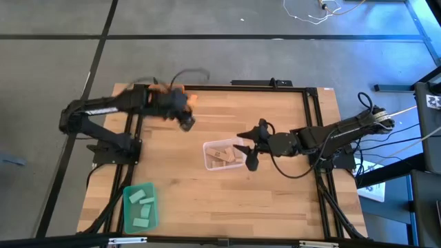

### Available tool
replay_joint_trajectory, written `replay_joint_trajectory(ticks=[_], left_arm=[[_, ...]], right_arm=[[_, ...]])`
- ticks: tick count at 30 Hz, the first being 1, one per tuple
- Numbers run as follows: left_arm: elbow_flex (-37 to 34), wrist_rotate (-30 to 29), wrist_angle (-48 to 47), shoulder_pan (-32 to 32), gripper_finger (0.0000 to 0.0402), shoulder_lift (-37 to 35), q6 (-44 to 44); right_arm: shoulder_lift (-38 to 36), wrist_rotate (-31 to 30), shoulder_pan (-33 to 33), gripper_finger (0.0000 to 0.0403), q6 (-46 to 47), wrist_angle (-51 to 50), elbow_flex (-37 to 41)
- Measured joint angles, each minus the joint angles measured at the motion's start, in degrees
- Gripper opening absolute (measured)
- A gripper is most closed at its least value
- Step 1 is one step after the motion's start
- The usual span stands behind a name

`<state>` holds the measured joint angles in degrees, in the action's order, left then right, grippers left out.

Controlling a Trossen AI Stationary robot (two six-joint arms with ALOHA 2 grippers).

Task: Sort & place blocks by color
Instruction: Put the yellow block into the orange bin

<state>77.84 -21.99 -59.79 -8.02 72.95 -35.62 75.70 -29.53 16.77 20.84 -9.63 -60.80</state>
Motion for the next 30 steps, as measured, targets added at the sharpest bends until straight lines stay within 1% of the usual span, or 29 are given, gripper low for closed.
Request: replay_joint_trajectory(ticks=[1, 3, 4, 5, 8, 10, 13, 14, 17, 19, 21, 23, 26, 30], left_arm=[[0.0, 6.0, 4.4, -3.9, 0.0174, 0.1, 4.4], [0.0, 16.6, 11.7, -10.9, 0.0174, 1.2, 9.1], [0.0, 20.6, 13.7, -14.5, 0.0174, 2.0, 10.2], [0.0, 23.1, 14.7, -17.9, 0.0174, 2.6, 10.9], [0.1, 25.9, 15.0, -26.9, 0.0174, 5.4, 12.7], [0.0, 28.6, 13.5, -31.2, 0.0174, 8.2, 14.9], [0.0, 34.7, 13.5, -34.4, 0.0174, 12.3, 18.0], [0.0, 35.6, 13.5, -35.0, 0.0174, 13.8, 19.0], [0.0, 35.6, 14.0, -35.1, 0.0174, 18.6, 22.1], [0.0, 34.3, 14.4, -34.6, 0.0174, 22.1, 22.6], [0.0, 32.3, 14.6, -33.7, 0.0174, 25.3, 22.7], [0.0, 28.9, 15.7, -32.6, 0.0174, 28.2, 22.7], [0.0, 24.9, 17.8, -31.3, 0.0174, 31.7, 20.6], [0.0, 22.8, 20.0, -30.1, 0.0174, 34.5, 15.6]], right_arm=[[0.0, 0.0, -0.5, 0.0209, -0.1, 0.0, 0.0], [0.0, 0.0, -1.4, 0.0209, 0.0, 0.0, 0.0], [0.0, 0.0, -1.8, 0.0209, 0.0, 0.0, 0.0], [0.0, 0.0, -2.0, 0.0209, 0.0, -0.1, 0.0], [0.0, 0.0, -2.4, 0.0209, 0.0, -1.2, 0.0], [0.0, -0.1, -2.4, 0.0209, -0.1, -1.8, 0.0], [0.0, -0.7, -2.4, 0.0209, 0.0, -2.7, 0.0], [0.0, -0.7, -2.4, 0.0209, 0.0, -2.9, 0.0], [0.0, -0.8, -2.4, 0.0209, 0.0, -3.2, 0.0], [0.0, -0.8, -2.4, 0.0209, 0.0, -3.7, 0.0], [0.0, -0.8, -2.4, 0.0209, 0.1, -4.4, 0.0], [0.0, -0.8, -2.4, 0.0209, 0.1, -5.5, 0.0], [0.0, -0.8, -2.4, 0.0209, 0.1, -6.5, 0.0], [0.0, -0.8, -2.4, 0.0209, -0.1, -6.6, 0.0]])
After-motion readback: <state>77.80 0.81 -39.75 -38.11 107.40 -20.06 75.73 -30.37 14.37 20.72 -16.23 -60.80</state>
